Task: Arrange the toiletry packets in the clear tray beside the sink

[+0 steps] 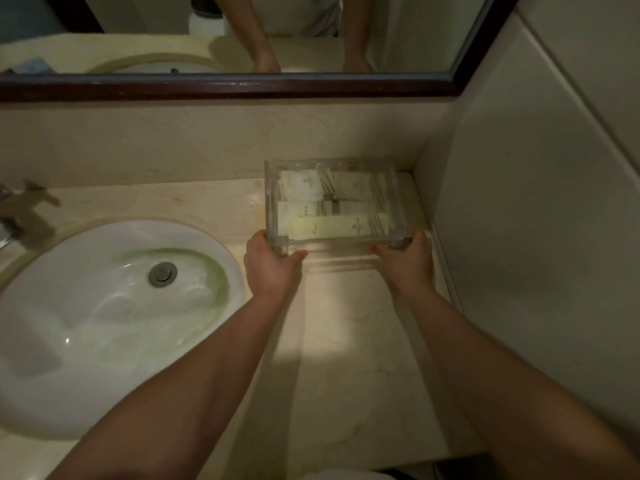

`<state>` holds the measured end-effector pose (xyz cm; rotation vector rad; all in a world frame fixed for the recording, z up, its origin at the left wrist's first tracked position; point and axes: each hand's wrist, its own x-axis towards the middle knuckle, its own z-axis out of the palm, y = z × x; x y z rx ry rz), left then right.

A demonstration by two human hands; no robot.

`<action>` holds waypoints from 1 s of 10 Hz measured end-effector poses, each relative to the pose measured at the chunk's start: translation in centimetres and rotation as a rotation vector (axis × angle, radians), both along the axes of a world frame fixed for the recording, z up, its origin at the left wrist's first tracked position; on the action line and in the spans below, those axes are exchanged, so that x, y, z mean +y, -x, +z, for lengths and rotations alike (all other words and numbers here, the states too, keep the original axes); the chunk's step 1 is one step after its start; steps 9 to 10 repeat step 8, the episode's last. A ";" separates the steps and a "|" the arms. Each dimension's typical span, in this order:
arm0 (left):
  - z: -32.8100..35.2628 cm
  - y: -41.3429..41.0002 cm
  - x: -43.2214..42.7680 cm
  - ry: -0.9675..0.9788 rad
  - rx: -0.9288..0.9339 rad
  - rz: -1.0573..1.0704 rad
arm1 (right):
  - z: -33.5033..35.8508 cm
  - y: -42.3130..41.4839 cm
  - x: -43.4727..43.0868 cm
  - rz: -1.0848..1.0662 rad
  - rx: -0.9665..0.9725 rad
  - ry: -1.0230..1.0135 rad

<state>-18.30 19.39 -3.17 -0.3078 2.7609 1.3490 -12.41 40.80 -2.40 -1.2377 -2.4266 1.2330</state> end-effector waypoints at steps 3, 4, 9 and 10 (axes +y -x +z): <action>0.5 0.4 0.2 0.109 -0.039 0.012 | -0.3 0.7 0.6 -0.009 -0.040 -0.071; 0.2 0.5 0.2 0.064 -0.049 0.001 | -0.1 0.7 0.5 -0.006 -0.061 -0.051; -1.4 -9.4 -9.3 -0.139 -0.025 0.008 | 12.2 -1.0 0.8 0.255 0.103 0.043; -1.4 -9.4 -9.3 -0.139 -0.025 0.008 | 12.2 -1.0 0.8 0.255 0.103 0.043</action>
